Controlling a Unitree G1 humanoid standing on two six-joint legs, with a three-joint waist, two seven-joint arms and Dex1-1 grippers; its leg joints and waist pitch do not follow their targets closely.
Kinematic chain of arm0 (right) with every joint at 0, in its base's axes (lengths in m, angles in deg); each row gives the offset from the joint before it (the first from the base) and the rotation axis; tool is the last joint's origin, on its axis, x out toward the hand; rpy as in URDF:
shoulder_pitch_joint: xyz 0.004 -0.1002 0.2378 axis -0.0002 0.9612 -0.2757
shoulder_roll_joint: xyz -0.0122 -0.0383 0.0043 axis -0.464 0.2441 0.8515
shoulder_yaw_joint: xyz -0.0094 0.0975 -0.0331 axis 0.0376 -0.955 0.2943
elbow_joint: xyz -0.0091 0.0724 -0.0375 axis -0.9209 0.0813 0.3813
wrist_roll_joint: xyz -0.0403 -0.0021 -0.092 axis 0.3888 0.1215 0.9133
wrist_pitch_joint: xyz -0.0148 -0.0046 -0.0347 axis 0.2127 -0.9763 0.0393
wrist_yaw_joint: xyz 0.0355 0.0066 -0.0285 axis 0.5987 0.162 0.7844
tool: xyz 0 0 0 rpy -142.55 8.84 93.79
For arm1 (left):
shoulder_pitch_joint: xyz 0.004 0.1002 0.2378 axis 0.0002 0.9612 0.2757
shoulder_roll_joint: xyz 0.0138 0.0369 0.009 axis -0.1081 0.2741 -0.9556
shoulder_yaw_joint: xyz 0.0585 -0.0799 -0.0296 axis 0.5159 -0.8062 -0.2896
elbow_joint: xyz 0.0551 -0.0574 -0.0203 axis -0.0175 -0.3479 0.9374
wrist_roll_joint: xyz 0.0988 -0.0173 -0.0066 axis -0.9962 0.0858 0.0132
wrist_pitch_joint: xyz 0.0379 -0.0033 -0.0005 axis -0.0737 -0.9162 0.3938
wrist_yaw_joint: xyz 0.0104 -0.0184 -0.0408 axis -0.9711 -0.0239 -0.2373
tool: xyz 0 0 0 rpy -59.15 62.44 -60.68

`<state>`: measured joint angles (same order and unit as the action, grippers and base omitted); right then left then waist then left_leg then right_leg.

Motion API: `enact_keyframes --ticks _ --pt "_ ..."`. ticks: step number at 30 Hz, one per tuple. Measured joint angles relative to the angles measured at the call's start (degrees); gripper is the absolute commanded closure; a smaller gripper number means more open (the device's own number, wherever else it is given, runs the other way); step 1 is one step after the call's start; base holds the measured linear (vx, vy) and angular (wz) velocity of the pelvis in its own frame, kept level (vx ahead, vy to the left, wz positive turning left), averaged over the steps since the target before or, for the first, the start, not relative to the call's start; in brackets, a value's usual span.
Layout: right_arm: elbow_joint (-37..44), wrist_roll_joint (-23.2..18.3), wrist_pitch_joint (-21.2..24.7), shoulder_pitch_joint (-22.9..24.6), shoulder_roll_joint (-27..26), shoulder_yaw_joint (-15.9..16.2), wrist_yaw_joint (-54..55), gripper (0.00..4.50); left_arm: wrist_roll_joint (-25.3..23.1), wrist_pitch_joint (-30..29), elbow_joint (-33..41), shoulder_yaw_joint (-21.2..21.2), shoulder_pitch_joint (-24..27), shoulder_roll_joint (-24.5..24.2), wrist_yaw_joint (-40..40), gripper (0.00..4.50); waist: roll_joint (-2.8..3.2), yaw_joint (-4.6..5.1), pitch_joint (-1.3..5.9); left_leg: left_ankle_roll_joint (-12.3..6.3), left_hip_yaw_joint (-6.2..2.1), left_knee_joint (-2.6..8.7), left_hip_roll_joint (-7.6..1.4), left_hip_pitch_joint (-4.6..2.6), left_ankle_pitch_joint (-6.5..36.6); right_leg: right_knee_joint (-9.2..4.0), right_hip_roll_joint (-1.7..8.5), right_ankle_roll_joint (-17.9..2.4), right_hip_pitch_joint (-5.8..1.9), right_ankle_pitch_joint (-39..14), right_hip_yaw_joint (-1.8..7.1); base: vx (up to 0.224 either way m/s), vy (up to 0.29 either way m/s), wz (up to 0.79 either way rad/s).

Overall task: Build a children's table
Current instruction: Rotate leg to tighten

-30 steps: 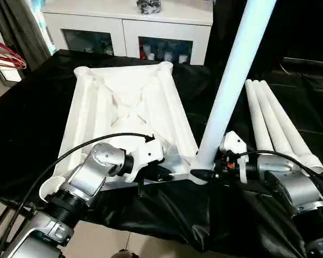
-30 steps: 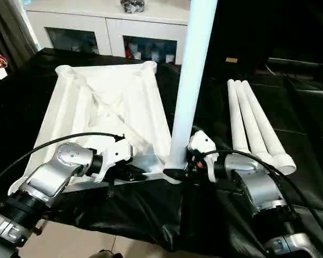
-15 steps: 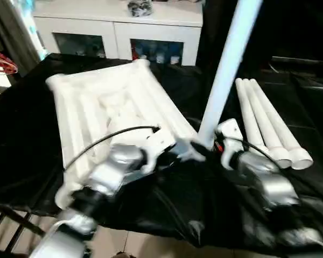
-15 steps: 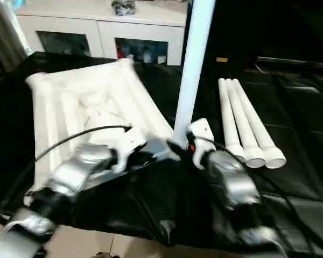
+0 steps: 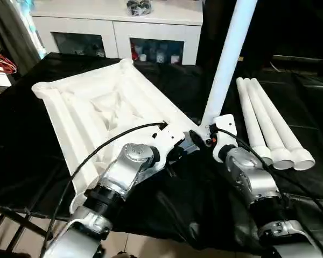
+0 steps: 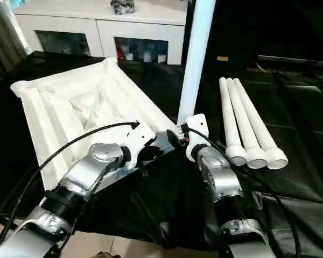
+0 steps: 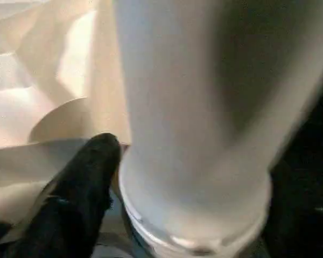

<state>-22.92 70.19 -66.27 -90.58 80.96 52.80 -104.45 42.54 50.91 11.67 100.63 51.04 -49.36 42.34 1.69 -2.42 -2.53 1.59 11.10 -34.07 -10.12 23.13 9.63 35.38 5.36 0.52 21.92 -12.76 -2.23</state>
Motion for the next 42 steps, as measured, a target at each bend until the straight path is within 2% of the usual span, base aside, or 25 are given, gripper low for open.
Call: enact_keyframes --ticks 3,5,10,14,18,26,31,35,37,38,42 --pt "2.34 -0.57 0.12 1.3 3.94 1.39 -7.42 0.62 0.55 2.15 0.72 0.19 0.75 -2.31 3.74 4.5 0.03 -0.29 -0.02 -0.05 0.0 0.03 0.0 0.06 0.02 -0.1 -0.01 0.0 0.0 0.0 -0.01 0.0 0.0 0.0" --pt "4.48 -1.44 0.16 2.32 6.92 2.59 -13.0 0.62 1.34 3.47 1.02 0.58 0.89 -4.01 6.82 4.5 0.07 -0.85 -0.04 -0.12 0.01 0.02 0.0 0.09 0.0 -0.13 0.0 0.0 0.0 0.0 -0.02 0.0 0.0 0.0" --pt "8.07 -2.94 0.49 4.15 10.82 3.97 -22.02 0.62 2.5 4.96 2.22 1.06 1.86 -6.65 11.98 4.5 0.08 -1.35 -0.05 -0.19 0.05 0.01 0.0 0.1 -0.03 -0.12 0.02 0.0 -0.01 0.01 -0.02 0.0 0.0 0.0" --pt "13.44 -5.84 3.71 6.49 15.47 5.45 -31.02 0.62 3.86 6.49 2.74 1.93 2.26 -9.55 18.0 4.5 0.09 -1.93 -0.06 -0.16 0.07 0.01 -0.02 0.07 -0.02 -0.09 0.02 0.0 -0.03 0.01 -0.03 0.0 0.0 0.0" --pt "16.25 -6.69 5.12 7.94 17.59 6.39 -34.51 1.01 4.12 8.09 2.53 2.63 2.26 -10.83 21.26 4.5 0.09 -2.41 -0.06 -0.16 0.1 0.01 -0.02 0.02 -0.02 -0.08 0.02 0.0 -0.04 0.02 0.01 0.0 0.0 0.0" --pt "18.37 -6.75 6.86 8.51 18.84 7.21 -36.52 1.67 4.25 8.93 2.35 2.69 2.26 -11.69 24.11 4.5 0.09 -2.7 -0.05 -0.15 0.11 0.01 -0.03 0.03 -0.02 -0.08 0.02 0.0 -0.04 0.03 0.0 0.0 0.0 0.0" --pt "18.39 -6.71 7.06 8.8 17.72 7.09 -35.7 1.8 4.19 9.26 2.0 2.68 2.29 -11.65 23.44 4.5 0.08 -2.69 -0.05 -0.16 0.12 0.0 -0.03 0.01 -0.03 -0.06 0.03 0.0 -0.05 0.03 0.01 0.0 0.0 0.0" --pt "17.22 -5.63 6.51 8.99 14.85 5.91 -30.03 1.82 3.65 8.43 1.44 1.92 2.46 -10.51 19.7 4.5 0.0 -2.37 0.0 -0.14 0.13 -0.01 -0.03 -0.11 -0.03 0.02 0.02 -0.06 -0.09 0.09 0.03 0.0 0.0 0.0" --pt "14.2 -4.15 5.46 7.78 10.95 4.48 -23.08 1.82 2.34 7.4 0.56 0.55 2.29 -8.66 15.49 4.5 -0.06 -1.68 0.04 -0.12 0.14 -0.02 -0.04 -0.17 -0.04 0.04 0.02 -0.08 -0.07 0.22 0.07 0.0 0.0 0.0" --pt "11.28 -3.85 4.74 6.53 7.92 3.15 -17.74 1.83 1.84 6.1 -0.34 -0.48 1.97 -6.85 12.1 4.5 -0.07 -1.0 0.04 -0.11 0.14 -0.01 -0.04 -0.22 -0.04 0.01 0.03 -0.08 -0.11 0.27 0.06 0.0 0.0 0.0" --pt "1.32 -1.98 3.6 -0.23 -0.36 -0.69 0.47 1.83 -0.17 0.81 -3.19 -2.19 -0.56 0.09 -0.75 4.5 -0.08 0.48 0.01 -0.08 0.14 -0.02 -0.02 -0.22 -0.05 -0.13 0.06 -0.08 -0.03 0.37 0.07 0.0 0.0 0.0"
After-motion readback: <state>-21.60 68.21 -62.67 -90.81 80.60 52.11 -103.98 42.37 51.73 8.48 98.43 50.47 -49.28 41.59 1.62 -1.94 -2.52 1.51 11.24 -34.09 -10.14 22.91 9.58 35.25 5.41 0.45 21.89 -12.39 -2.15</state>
